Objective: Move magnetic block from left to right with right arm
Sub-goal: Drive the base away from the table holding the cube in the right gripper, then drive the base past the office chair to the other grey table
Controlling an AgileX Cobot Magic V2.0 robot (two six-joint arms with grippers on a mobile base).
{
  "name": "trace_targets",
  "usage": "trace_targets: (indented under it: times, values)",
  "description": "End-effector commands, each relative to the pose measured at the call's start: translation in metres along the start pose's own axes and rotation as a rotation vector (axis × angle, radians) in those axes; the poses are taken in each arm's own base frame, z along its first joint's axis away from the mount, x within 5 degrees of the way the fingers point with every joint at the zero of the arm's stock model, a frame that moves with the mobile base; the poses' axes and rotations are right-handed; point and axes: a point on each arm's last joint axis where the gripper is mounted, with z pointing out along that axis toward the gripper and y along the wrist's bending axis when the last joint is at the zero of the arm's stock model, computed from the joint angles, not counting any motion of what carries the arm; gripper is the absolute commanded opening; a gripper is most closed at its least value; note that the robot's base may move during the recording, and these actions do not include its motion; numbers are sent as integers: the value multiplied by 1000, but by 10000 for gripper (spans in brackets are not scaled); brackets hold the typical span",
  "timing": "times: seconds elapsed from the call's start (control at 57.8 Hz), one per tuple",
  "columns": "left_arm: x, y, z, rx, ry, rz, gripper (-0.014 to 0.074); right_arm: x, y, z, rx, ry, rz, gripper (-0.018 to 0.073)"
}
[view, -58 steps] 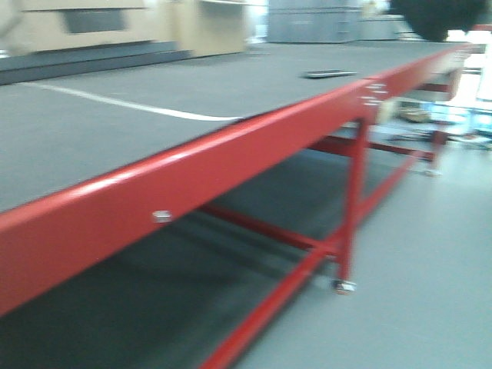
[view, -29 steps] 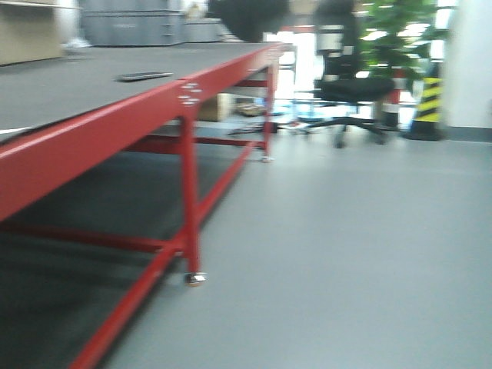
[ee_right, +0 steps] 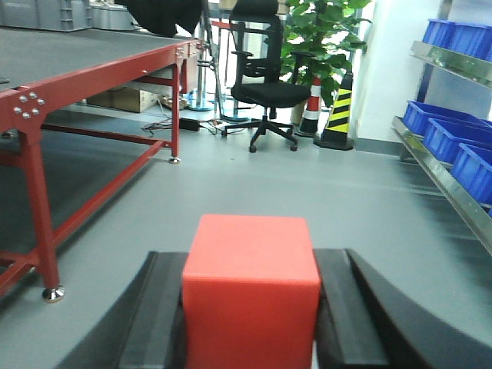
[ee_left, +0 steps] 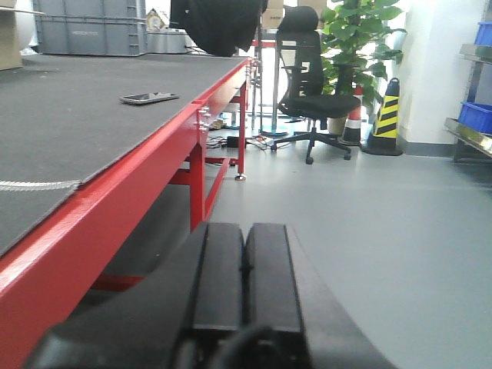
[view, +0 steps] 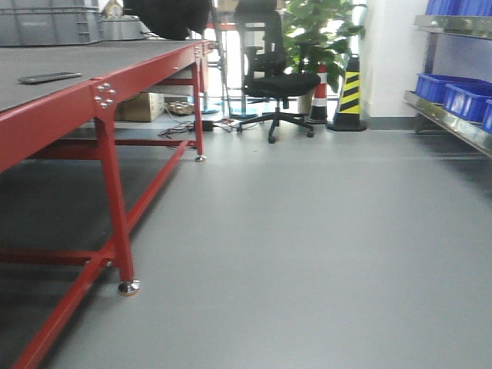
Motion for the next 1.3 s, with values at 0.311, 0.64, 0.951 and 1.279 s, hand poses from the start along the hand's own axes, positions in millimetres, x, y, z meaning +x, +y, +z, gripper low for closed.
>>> trace_targets:
  times: [0.311, 0.64, 0.951, 1.279]
  values:
    - [-5, 0, -1, 1, -86, -14, -117, -17, -1, -1, 9, -107, -17, 298]
    - [-5, 0, -1, 1, -86, -14, -117, -17, -1, -1, 9, -107, -17, 298]
    - [-5, 0, -1, 1, -86, -14, -117, -17, -1, -1, 9, -107, -17, 298]
    - [-5, 0, -1, 1, -86, -14, -117, -17, -1, -1, 9, -107, -17, 298]
